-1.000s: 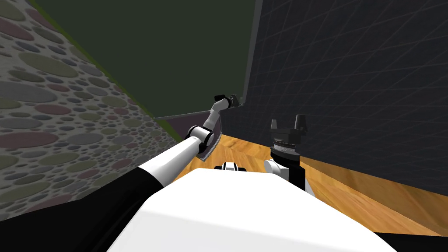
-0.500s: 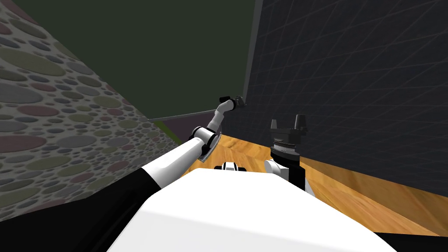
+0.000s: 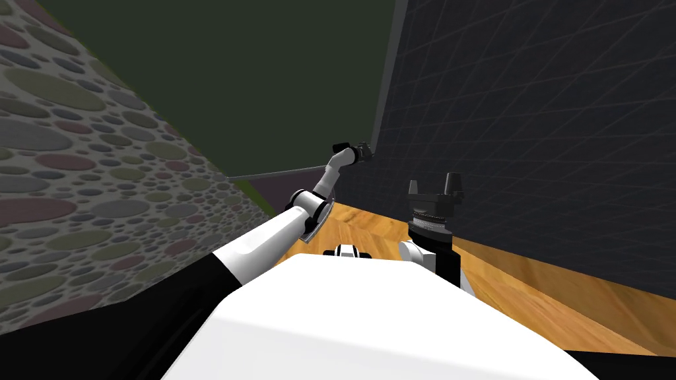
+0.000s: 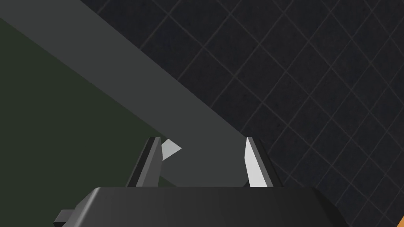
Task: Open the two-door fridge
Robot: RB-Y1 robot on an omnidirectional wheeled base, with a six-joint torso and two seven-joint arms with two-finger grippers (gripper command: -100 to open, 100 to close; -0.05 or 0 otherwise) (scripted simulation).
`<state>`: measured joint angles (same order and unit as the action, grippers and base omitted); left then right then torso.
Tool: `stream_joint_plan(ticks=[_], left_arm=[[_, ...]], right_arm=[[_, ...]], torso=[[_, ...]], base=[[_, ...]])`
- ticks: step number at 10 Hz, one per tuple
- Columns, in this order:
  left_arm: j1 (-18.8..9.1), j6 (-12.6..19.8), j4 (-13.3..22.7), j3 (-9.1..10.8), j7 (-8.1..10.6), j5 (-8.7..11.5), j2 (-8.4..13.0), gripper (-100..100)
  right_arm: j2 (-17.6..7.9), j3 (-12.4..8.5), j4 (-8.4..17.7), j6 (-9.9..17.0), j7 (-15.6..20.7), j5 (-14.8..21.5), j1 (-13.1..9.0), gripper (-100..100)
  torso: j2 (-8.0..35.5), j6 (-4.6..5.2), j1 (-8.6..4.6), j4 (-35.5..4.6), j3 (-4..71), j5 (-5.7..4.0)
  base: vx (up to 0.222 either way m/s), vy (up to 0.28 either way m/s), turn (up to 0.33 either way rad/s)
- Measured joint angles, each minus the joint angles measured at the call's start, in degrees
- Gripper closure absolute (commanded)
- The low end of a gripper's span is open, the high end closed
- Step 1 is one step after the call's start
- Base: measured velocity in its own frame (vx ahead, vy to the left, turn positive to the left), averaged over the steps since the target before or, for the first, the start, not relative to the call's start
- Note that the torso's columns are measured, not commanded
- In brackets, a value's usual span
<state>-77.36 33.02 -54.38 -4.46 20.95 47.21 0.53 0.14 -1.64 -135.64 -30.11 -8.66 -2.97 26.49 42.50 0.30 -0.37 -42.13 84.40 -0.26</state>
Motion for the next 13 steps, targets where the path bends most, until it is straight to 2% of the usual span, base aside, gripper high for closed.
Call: stream_joint_plan(ticks=[1,2,3,4,6,8,9,11,12,13], left_arm=[[0.38,0.43,-0.99,-0.51,0.13,0.27,-0.58,100],[-0.04,0.69,-0.7,-1.0,-0.58,1.98,-0.99,100],[0.58,1.11,-1.75,-1.42,-0.53,2.02,-1.48,100],[1.74,2.48,-5.13,-2.22,1.6,0.35,-2.44,100],[0.88,2.67,-4.22,-2.63,1.58,1.31,-3.12,100],[1.08,2.85,-5.46,-3.47,1.07,3.25,-2.81,100],[1.26,2.97,-5.89,-3.97,1.03,3.61,-3.03,-100],[-1.74,4.57,-5.42,-3.49,2.21,4.96,-2.01,-100],[-2.37,5.32,-5.81,-3.37,2.75,5.34,-1.57,-100],[-2.91,6.65,-7.24,-3.29,4.15,5.09,-0.97,-100]], right_arm=[[0.0,0.0,0.0,0.0,0.0,0.0,0.0,0],[0.0,0.0,0.0,0.0,0.0,0.0,0.0,0],[0.01,0.0,0.0,0.0,0.0,0.0,0.01,0],[0.0,0.0,0.0,0.0,0.0,0.0,0.01,0],[0.01,0.01,-0.01,0.0,0.0,0.0,0.02,0],[0.0,0.0,0.0,0.0,0.0,0.0,0.0,0],[0.0,0.0,0.0,0.0,0.0,0.0,0.0,0],[0.02,0.01,-0.01,-0.01,0.0,0.0,0.03,0],[0.02,0.01,-0.01,-0.01,0.0,0.0,0.03,0],[0.02,0.01,-0.02,-0.01,0.0,0.0,0.04,0]], torso=[[-0.11,-0.15,0.06,-0.02,0.05,0.05],[-0.15,-0.18,0.16,-0.03,0.09,0.09],[-0.35,-0.32,0.2,-0.03,0.19,0.14],[-0.26,-0.18,0.23,-0.06,0.13,0.11],[-0.38,-0.34,0.14,-0.12,0.23,0.18],[0.03,-0.17,0.22,-0.08,-0.02,0.12],[-0.04,-0.22,0.16,-0.09,0.0,0.1],[-0.7,-0.29,-0.05,0.01,0.46,0.12],[-0.68,-0.29,0.12,0.02,0.47,0.17],[-0.45,-0.31,0.33,-0.06,0.32,0.24]], base=[[-0.193,0.122,-0.051],[-0.141,0.087,-0.046],[-0.148,0.107,-0.043],[-0.142,0.104,-0.033],[-0.08,0.078,-0.093],[-0.181,0.111,-0.15],[-0.072,0.025,0.11],[0.039,-0.065,0.103],[0.047,-0.066,0.099],[0.039,-0.061,0.108]])
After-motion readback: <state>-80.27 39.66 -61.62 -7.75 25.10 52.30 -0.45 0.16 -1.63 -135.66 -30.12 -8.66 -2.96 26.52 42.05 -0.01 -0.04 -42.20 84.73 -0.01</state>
